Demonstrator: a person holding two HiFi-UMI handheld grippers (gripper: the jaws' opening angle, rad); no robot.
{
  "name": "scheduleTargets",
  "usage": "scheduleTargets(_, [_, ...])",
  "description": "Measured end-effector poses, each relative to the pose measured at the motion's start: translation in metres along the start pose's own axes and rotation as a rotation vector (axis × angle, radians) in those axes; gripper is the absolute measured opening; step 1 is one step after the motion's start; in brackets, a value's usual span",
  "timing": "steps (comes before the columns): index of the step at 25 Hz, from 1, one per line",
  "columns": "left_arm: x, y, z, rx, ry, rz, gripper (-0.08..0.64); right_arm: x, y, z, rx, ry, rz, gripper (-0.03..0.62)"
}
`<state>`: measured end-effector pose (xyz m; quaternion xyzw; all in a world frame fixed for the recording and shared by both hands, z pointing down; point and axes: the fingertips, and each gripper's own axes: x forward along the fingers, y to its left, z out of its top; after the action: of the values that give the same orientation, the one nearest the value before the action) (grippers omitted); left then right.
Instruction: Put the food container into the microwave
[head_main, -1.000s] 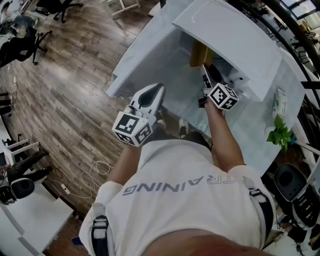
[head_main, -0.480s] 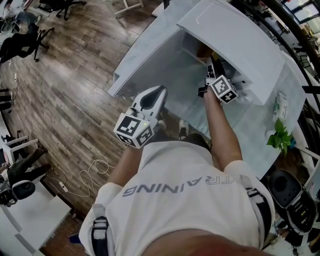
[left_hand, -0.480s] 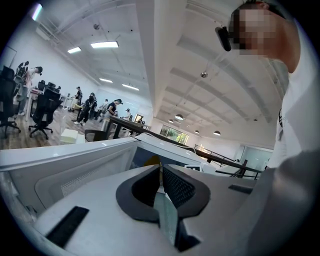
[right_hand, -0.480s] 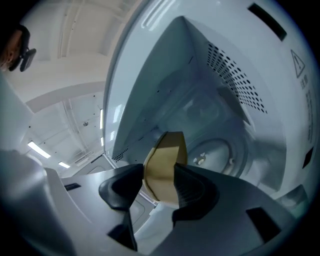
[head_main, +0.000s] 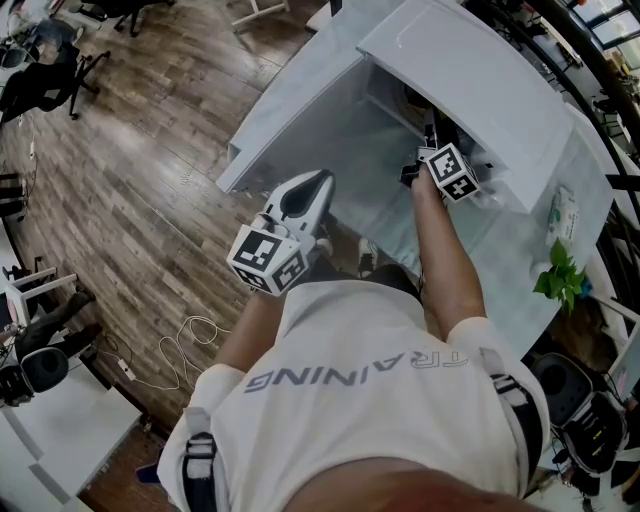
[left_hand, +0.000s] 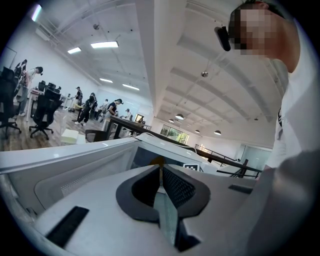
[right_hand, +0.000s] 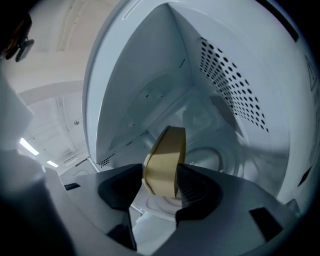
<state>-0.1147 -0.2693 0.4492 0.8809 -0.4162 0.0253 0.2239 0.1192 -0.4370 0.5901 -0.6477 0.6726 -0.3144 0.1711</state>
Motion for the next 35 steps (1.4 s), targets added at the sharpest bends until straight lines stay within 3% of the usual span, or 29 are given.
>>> scheduleTargets(10, [0.001, 0.000, -0.001, -0.002, 0.002, -0.002, 0.046, 0.005, -0.002, -0.007, -0.035, 0.045, -0.026, 0.263])
scheduleTargets(18, [-0.003, -0.001, 0.003, 0.001, -0.020, 0.003, 0.046, 0.004, 0.003, -0.041, -0.208, 0.239, -0.029, 0.287])
scheduleTargets(22, [-0.006, -0.003, 0.002, -0.005, -0.022, 0.002, 0.046, -0.001, 0.008, -0.051, -0.232, 0.305, -0.010, 0.284])
scheduleTargets(25, [-0.008, -0.007, 0.003, -0.009, -0.032, -0.003, 0.046, -0.007, 0.014, -0.053, -0.233, 0.324, 0.016, 0.195])
scheduleTargets(30, [-0.010, -0.011, 0.006, -0.006, -0.050, -0.001, 0.046, -0.026, 0.035, -0.043, -0.341, 0.324, 0.068, 0.082])
scheduleTargets(35, [-0.011, -0.016, 0.012, 0.006, -0.075, 0.006, 0.046, -0.057, 0.074, -0.021, -0.410, 0.281, 0.190, 0.033])
